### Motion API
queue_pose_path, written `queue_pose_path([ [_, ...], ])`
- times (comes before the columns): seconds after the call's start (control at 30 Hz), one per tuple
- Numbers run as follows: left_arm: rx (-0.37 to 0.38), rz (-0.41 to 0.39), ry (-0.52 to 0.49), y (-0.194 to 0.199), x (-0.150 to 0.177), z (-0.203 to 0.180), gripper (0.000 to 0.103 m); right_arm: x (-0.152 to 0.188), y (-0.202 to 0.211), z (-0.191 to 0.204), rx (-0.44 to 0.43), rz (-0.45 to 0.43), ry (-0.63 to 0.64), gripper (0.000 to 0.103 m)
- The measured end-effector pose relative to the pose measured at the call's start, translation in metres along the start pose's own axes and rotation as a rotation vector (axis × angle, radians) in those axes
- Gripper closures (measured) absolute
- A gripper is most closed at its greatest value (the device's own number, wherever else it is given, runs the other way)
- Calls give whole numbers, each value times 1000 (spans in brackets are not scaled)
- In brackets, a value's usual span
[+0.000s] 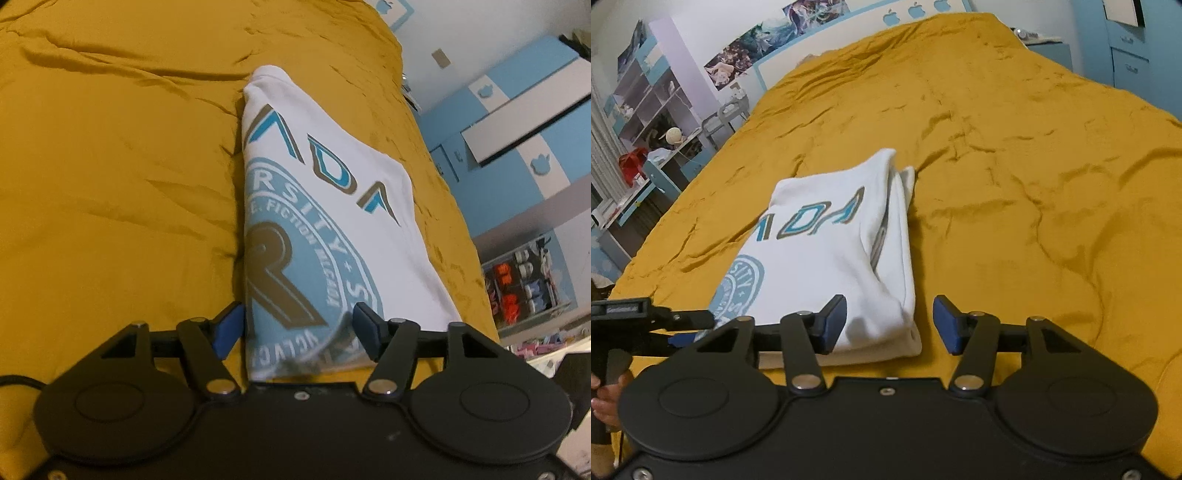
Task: Fold small clothes
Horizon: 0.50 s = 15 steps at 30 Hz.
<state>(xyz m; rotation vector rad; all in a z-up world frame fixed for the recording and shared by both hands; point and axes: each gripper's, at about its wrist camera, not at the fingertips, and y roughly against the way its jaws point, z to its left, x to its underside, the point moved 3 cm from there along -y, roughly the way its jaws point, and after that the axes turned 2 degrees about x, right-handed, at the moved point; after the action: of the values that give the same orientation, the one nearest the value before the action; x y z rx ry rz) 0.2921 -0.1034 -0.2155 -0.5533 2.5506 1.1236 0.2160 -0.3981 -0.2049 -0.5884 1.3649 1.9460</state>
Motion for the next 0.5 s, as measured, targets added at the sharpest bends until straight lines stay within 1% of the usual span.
queue_pose_path([
  [0.03,0,3,-2,-1,2,0,36,2,-2,0,-5,6,-8,55],
  [0.07,-1,7,-3,-3,3,0,36,4,-4,1,-10,18,-15,68],
  [0.13,1,15,-3,-8,5,1,36,8,-8,1,-16,38,-27,75],
  [0.17,0,15,-7,-10,6,0,36,9,-8,2,-9,32,-25,82],
  [0.2,-4,12,-14,-12,7,0,37,9,-8,1,-3,28,-29,85],
  [0.23,-10,10,-23,-13,7,-1,47,9,-7,1,-9,27,-38,88],
  [0.27,-23,4,-33,-13,7,-2,62,9,-5,0,-15,25,-50,90],
  [0.33,-41,4,-60,-13,7,-2,73,8,1,2,-19,4,-52,91],
  [0.37,-35,1,-62,-11,6,-1,79,6,5,3,-20,-8,-52,92],
  [0.43,-18,-3,-44,-6,3,3,87,4,13,4,-23,-33,-59,94],
  [0.5,-2,1,-33,-4,1,9,89,3,19,5,-30,-48,-66,94],
])
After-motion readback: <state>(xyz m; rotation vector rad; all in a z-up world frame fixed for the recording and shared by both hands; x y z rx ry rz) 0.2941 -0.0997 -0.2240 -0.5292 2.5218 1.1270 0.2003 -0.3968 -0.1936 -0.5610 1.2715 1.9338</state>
